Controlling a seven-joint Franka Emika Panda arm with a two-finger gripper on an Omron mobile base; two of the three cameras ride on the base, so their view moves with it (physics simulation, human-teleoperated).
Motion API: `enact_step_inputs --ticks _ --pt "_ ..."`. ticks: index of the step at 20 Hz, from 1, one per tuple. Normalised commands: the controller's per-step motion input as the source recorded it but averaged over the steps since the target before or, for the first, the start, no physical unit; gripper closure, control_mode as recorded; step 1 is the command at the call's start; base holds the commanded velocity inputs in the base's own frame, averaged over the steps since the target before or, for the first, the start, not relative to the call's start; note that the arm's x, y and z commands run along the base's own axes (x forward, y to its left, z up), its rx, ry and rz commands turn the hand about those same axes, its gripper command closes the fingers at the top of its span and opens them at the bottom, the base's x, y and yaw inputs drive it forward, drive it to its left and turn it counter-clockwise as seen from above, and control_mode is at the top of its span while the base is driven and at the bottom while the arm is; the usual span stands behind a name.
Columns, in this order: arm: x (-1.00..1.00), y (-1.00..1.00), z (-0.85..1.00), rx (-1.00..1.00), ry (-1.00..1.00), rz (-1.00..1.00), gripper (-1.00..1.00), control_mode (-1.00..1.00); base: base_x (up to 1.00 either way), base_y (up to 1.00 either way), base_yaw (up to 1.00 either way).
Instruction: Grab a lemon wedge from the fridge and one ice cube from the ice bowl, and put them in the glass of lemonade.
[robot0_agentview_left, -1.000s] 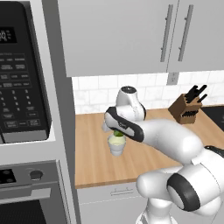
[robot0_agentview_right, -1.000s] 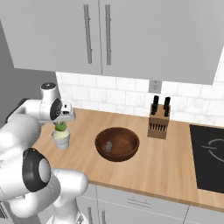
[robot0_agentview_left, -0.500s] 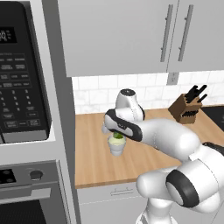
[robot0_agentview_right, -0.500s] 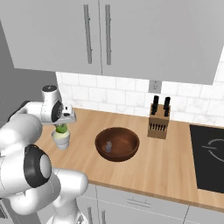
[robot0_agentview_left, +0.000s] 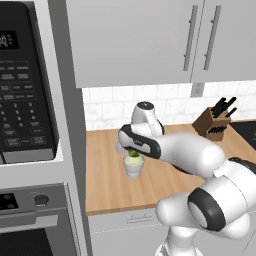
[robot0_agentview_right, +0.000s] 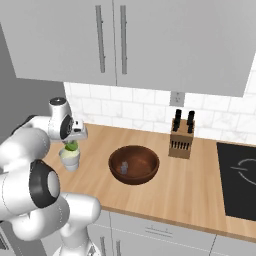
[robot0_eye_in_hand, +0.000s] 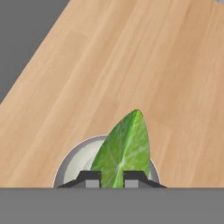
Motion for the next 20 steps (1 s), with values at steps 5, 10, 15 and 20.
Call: enact_step_inputs --ticks 5,10,15,20 --pt "0.0 0.01 0.0 0.0 0.0 0.0 1.0 -1.0 0.0 0.0 0.0" --pt "0.0 0.0 0.0 0.0 0.0 0.0 -1.0 -1.0 0.0 0.0 0.0" --pt "0.0 0.0 0.0 0.0 0.0 0.0 -1.0 -1.0 0.0 0.0 0.0" --pt "0.0 0.0 0.0 0.0 0.0 0.0 -1.0 -1.0 0.0 0.0 0.0"
